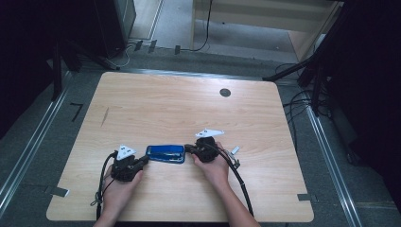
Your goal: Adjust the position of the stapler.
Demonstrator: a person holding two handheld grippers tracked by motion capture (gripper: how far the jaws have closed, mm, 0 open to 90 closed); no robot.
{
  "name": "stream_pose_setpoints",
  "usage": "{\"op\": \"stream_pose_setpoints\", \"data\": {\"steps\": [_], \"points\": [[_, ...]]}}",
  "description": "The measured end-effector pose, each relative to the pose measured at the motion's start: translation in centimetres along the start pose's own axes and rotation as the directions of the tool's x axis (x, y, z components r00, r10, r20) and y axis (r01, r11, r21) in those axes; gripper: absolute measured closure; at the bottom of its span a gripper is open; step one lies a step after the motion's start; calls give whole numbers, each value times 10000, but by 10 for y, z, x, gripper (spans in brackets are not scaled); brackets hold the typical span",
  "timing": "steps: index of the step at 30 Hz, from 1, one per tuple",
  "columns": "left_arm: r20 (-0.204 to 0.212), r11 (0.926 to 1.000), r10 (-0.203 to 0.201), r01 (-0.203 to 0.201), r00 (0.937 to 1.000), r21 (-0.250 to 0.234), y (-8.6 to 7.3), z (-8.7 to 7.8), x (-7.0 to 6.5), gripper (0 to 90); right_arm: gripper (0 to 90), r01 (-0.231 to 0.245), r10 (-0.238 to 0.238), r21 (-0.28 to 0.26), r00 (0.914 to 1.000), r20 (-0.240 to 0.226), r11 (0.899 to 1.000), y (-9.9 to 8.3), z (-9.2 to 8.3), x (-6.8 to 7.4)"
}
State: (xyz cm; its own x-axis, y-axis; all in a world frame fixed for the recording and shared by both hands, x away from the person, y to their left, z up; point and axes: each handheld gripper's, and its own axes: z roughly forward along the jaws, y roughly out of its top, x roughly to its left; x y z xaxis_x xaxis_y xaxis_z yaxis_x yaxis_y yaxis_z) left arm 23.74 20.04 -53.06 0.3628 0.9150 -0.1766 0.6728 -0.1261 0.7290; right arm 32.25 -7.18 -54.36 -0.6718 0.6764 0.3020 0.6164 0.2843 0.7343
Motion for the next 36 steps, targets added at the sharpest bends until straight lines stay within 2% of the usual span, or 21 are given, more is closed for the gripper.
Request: {"op": "stream_pose_setpoints", "data": {"steps": [5, 6, 7, 9, 11, 13, 16, 21, 24, 28, 32, 34, 36], "points": [[-142, 9999, 110, -109, 9998, 47, 2, 1, 0, 900, 900, 133, -133, 121, 9999, 18, 9998, -1, -2, 3], [-256, 10000, 83, -83, 9996, 10, 2, 0, 1, 900, 900, 272, -271, -52, 9992, 297, 9996, 0, -5, 6], [-311, 10000, 60, -62, 9995, -53, 1, -1, 2, 900, 900, 272, -271, -52, 9992, 297, 9996, 0, -5, 6], [-259, 9998, 10, -16, 9997, -222, 0, -5, 7, 874, 900, 348, -334, -473, 9990, 288, 9983, 1, -12, 8], [-409, 9992, -5, -12, 9992, -411, -1, -13, 16, 847, 800, 547, -531, -918, 9984, 202, 9943, 5, -21, 11], [-553, 9978, -225, 190, 9982, -630, -2, -21, 27, 814, 728, 754, -761, -1270, 9971, -10, 9890, 8, -28, 14], [-780, 9945, -397, 318, 9962, -998, -6, -31, 43, 754, 645, 961, -1003, -1489, 9947, -211, 9842, 12, -36, 17], [-1033, 9900, -641, 502, 9926, -1318, -14, -36, 57, 600, 528, 1697, -1811, -1688, 9819, -548, 9709, 16, -40, 22], [-993, 9866, -730, 573, 9924, -1526, -14, -37, 57, 512, 484, 2257, -2374, -1410, 9687, -727, 9640, 19, -35, 30], [-939, 9869, -695, 547, 9931, -1519, -14, -36, 56, 466, 456, 2856, -2924, -839, 9525, -848, 9547, 22, -22, 36], [-786, 9851, -922, 794, 9926, -1526, -14, -36, 59, 446, 457, 3017, -3051, -499, 9478, -929, 9521, 23, -7, 34], [-761, 9849, -947, 822, 9926, -1525, -14, -36, 60, 439, 457, 2926, -2952, -396, 9474, -1238, 9554, 23, -1, 32], [-788, 9853, -1011, 888, 9918, -1462, -13, -36, 61, 431, 461, 3091, -3095, -238, 9415, -1336, 9507, 21, 6, 31]]}}
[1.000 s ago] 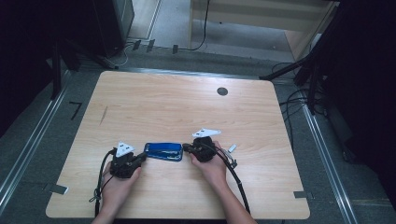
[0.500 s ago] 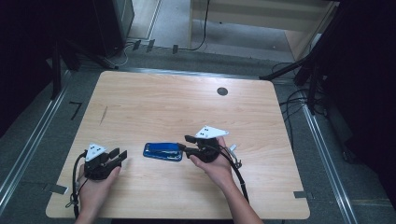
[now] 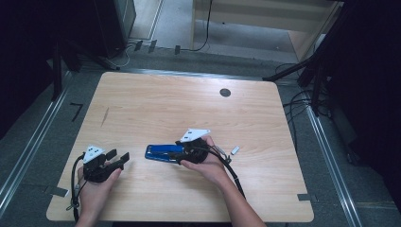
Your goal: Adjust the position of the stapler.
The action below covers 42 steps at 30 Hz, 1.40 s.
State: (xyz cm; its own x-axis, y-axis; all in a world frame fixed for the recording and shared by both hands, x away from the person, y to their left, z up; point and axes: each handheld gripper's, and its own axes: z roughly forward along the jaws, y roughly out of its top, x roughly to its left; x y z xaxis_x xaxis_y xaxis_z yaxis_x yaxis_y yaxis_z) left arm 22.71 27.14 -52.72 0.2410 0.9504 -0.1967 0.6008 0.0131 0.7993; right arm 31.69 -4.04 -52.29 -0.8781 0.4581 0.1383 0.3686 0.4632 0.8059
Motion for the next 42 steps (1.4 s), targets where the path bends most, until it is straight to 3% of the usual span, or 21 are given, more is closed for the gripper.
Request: {"op": "stream_pose_setpoints", "data": {"steps": [1, 5, 10, 12, 15, 19, 30, 42], "points": [[50, 9999, -123, 122, 9999, 19, 0, 0, 0, 430, 476, 152, -152, 159, 9999, -23, 9998, -2, 4, 0], [129, 9994, -348, 347, 9993, 69, 0, 1, 3, 424, 505, 386, -387, -54, 9991, -169, 9992, -2, 10, 1], [110, 9993, -350, 349, 9993, 128, 0, 1, 3, 419, 545, 845, -845, -22, 9957, -377, 9964, 1, 14, 2], [106, 9992, -384, 383, 9992, 139, 0, 1, 3, 416, 578, 820, -812, 103, 9948, -608, 9966, 2, 13, 1], [125, 9991, -403, 401, 9991, 160, 0, 1, 3, 411, 640, 1194, -1167, 297, 9899, -801, 9924, 0, 10, 3], [156, 9994, -310, 307, 9994, 171, 0, 2, 1, 410, 664, 1576, -1532, 662, 9859, -674, 9853, 1, 6, 13], [200, 9994, -328, 325, 9993, 119, -1, 1, 0, 426, 668, 1485, -1455, 620, 9881, -499, 9870, -17, -15, 18], [372, 10000, -48, 45, 9993, 82, -3, 0, -9, 427, 668, 1670, -1647, 538, 9853, -445, 9845, -38, -40, 28]]}}
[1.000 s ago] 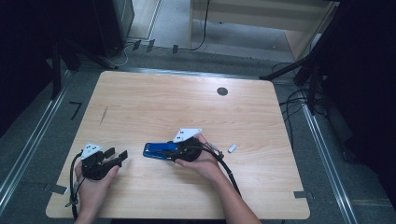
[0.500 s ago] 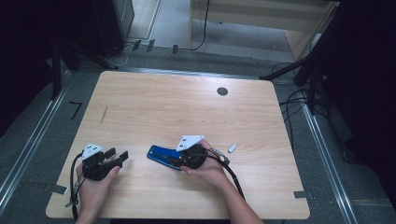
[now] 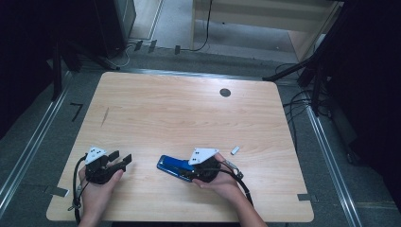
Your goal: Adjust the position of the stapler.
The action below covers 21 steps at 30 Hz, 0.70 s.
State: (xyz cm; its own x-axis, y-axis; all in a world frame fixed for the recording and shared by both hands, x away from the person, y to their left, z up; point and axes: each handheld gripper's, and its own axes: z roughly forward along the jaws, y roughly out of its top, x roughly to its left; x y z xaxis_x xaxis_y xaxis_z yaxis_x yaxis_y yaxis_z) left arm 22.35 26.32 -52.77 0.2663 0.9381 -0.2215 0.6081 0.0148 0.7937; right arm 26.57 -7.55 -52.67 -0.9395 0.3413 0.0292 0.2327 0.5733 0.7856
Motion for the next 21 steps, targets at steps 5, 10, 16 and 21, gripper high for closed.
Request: {"op": "stream_pose_setpoints", "data": {"steps": [5, 10, 16, 21], "points": [[253, 9995, 296, -294, 9992, -71, -1, 2, -12, 438, 666, 227, -226, 5, 9993, -313, 9997, -5, -6, 2], [496, 9983, 571, -574, 9971, 49, -2, 3, -23, 453, 525, 231, -231, -104, 9997, -51, 9997, -4, -9, 6], [912, 9956, 905, -924, 9917, 167, -3, 5, -40, 568, 441, -108, 174, -910, 9972, 721, 9958, -4, -36, 17], [1331, 9868, 1530, -1587, 9792, 332, -6, 5, -59, 701, 472, -787, 930, -1375, 9905, 1009, 9874, -16, -55, 23]]}}
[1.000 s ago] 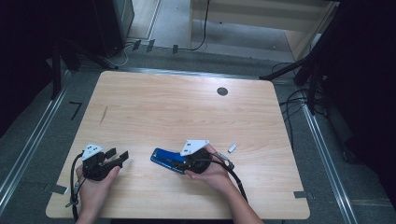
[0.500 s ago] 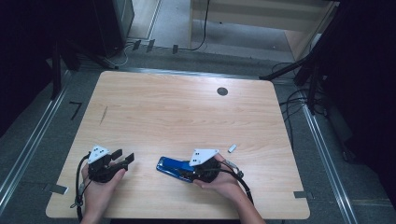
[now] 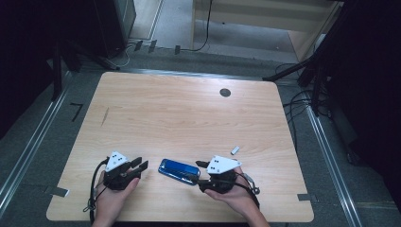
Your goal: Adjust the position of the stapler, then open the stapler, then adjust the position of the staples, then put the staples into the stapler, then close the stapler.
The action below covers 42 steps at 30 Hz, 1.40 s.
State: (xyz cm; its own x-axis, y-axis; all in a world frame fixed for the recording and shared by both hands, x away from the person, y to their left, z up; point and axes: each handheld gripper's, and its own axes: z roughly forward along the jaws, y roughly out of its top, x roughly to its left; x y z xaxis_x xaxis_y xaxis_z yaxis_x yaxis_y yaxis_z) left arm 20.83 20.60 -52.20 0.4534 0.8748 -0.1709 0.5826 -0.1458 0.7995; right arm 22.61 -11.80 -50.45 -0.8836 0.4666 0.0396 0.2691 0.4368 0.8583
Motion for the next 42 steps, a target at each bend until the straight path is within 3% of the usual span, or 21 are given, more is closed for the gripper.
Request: {"op": "stream_pose_setpoints", "data": {"steps": [4, 8, 10, 15, 18, 28, 33, 39, 42], "points": [[321, 9993, 350, -355, 9989, 122, 0, 2, -15, 800, 496, -770, 796, -655, 9962, 365, 9949, -12, -16, -1], [742, 9979, 639, -633, 9952, -103, 0, 2, -28, 900, 542, -1636, 1716, -934, 9814, 858, 9821, -26, -28, -2], [899, 9967, 805, -792, 9927, -178, 0, 3, -35, 900, 571, -1614, 1713, -869, 9776, 1226, 9831, -33, -29, 1], [1165, 9949, 1008, -1000, 9881, -130, 0, 8, -48, 900, 611, -1751, 1814, -595, 9753, 1263, 9828, -43, -29, 9], [1363, 9940, 1088, -1093, 9847, -43, -1, 11, -54, 900, 626, -1861, 1929, -560, 9675, 1635, 9809, -43, -26, 12], [1577, 9896, 1378, -1424, 9778, 182, -1, 24, -70, 900, 761, -2444, 2502, -561, 9561, 1523, 9681, -45, -15, 17], [1623, 9869, 1513, -1584, 9751, 318, -2, 30, -75, 900, 862, -3063, 3126, -628, 9353, 1659, 9498, -47, -17, 12], [1469, 9846, 1602, -1685, 9761, 460, -3, 35, -77, 900, 900, -3024, 3052, -434, 9360, 1754, 9522, -45, -13, 13], [1458, 9826, 1666, -1766, 9752, 580, -3, 38, -77, 900, 900, -2835, 2823, -206, 9408, 1875, 9587, -45, -10, 15]]}}
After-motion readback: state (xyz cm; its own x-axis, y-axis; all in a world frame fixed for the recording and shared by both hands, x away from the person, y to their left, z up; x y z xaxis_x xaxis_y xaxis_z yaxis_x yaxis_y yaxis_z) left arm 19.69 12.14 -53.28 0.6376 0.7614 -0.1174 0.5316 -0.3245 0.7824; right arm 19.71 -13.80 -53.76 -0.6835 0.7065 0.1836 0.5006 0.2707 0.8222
